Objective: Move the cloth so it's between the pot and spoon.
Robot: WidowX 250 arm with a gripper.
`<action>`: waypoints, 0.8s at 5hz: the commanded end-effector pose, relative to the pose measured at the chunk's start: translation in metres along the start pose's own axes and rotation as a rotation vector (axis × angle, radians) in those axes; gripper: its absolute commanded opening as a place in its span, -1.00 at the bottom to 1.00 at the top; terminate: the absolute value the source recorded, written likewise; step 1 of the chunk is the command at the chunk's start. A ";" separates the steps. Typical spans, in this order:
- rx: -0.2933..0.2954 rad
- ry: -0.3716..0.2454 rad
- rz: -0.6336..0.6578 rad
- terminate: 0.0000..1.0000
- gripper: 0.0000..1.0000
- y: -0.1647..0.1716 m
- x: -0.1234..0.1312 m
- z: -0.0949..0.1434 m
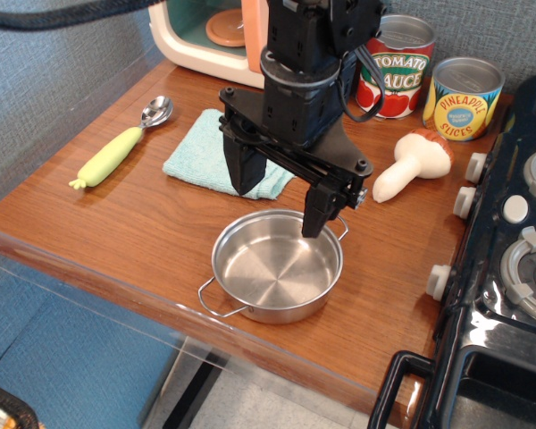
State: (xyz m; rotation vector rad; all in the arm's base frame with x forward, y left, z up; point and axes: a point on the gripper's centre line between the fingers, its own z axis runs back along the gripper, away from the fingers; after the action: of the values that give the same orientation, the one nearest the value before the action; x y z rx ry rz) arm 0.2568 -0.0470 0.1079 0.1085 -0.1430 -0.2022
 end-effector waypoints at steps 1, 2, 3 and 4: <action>0.000 0.000 0.000 -1.00 1.00 0.000 0.000 0.000; 0.004 -0.007 0.069 -1.00 1.00 0.025 0.020 0.000; 0.021 -0.027 0.157 -1.00 1.00 0.058 0.043 0.001; 0.054 -0.050 0.239 -1.00 1.00 0.098 0.063 -0.015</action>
State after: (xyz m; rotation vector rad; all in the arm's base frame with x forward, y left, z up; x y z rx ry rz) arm 0.3396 0.0349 0.0936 0.1293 -0.1576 0.0392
